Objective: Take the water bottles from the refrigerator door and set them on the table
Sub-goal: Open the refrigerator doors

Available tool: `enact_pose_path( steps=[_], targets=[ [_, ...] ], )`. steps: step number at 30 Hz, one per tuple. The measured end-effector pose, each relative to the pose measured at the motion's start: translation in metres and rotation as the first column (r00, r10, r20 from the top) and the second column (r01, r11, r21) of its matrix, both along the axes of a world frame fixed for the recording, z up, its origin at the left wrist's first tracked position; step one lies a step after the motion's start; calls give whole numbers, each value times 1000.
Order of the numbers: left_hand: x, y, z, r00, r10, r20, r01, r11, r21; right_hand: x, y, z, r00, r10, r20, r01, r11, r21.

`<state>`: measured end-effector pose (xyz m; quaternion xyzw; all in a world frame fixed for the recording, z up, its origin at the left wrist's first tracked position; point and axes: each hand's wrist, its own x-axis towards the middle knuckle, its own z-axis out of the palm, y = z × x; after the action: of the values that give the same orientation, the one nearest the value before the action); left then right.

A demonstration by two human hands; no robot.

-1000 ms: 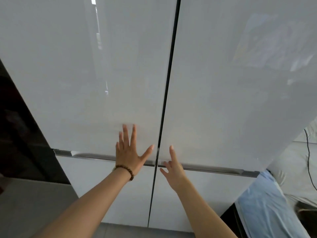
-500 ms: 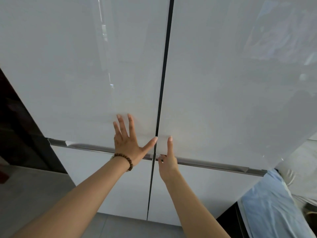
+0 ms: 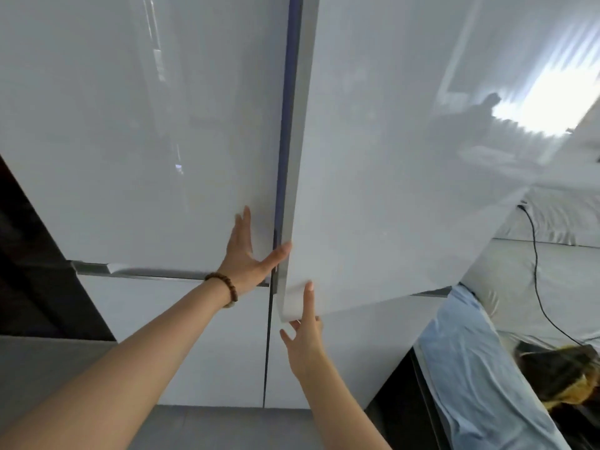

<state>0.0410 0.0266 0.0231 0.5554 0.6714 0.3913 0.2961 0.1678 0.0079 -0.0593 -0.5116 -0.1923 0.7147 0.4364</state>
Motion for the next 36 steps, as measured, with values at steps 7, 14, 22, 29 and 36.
enact_pose_path(
  steps=[7,14,22,29,36],
  targets=[
    [50,-74,41,951,-233,205,214,970,111,53,-105,19,998,-46,45,45,999,24],
    [129,-134,67,877,-454,160,440,890,116,119,-195,77,889,-296,348,92,862,499],
    [209,-184,88,802,-521,292,531,846,54,200,-220,121,649,-587,484,15,646,763],
    [268,-188,120,966,-227,122,84,725,684,297,-211,139,616,-600,510,107,706,701],
    [356,-162,152,925,-252,-284,379,660,649,397,-188,150,650,-544,531,89,748,658]
  ],
)
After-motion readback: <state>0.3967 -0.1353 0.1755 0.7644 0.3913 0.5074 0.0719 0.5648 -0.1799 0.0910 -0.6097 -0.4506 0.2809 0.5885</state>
